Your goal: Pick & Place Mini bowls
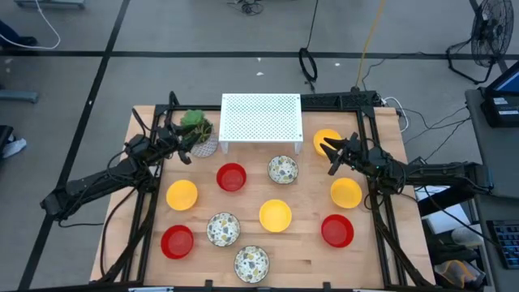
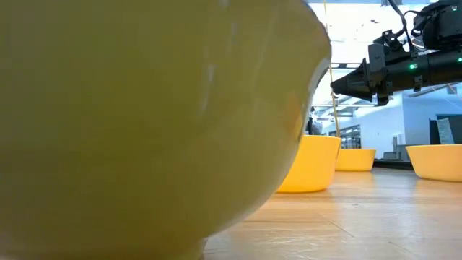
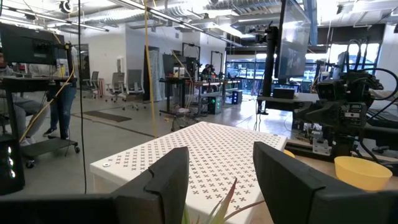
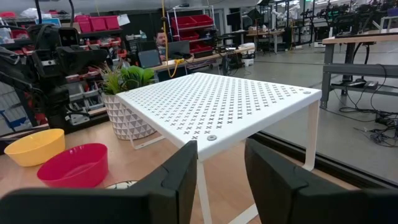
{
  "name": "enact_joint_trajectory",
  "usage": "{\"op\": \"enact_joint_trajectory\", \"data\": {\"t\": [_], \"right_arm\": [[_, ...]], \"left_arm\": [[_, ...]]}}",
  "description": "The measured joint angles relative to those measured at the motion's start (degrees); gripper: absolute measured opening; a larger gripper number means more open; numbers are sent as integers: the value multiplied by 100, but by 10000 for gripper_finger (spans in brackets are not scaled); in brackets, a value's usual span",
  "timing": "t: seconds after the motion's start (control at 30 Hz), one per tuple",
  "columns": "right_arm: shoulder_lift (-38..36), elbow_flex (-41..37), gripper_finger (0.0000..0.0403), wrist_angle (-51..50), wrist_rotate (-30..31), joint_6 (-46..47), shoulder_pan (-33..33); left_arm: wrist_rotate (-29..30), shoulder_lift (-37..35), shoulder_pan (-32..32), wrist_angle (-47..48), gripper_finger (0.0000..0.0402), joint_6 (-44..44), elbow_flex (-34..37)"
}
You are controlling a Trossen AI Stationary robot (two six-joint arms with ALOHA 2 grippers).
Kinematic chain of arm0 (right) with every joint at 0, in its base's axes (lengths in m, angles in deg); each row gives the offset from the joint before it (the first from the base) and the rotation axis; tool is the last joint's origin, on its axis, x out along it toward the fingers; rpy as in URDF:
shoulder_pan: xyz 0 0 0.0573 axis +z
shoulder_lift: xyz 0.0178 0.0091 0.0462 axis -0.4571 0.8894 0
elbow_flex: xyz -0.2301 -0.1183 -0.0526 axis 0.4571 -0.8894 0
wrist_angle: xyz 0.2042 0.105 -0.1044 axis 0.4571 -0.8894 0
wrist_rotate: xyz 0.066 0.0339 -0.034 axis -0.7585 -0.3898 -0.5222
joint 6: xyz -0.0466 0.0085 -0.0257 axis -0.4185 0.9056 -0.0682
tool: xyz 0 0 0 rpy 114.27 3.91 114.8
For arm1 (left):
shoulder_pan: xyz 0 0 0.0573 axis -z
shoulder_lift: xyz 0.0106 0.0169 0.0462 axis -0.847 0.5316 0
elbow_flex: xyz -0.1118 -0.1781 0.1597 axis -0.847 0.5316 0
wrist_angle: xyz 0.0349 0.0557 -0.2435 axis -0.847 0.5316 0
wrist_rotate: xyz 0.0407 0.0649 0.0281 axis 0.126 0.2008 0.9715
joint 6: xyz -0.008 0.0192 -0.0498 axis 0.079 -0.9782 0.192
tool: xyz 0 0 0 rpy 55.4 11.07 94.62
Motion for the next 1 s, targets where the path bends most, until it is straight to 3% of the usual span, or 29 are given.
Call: {"op": "enact_joint_trajectory", "data": {"t": [0.77,1.0], "right_arm": [[1,2,123,0,0,0,1],[-1,1,123,0,-1,0,-1]], "left_arm": [[99,1,1,-605,184,288,-9],[39,467,245,-334,184,272,-438]]}}
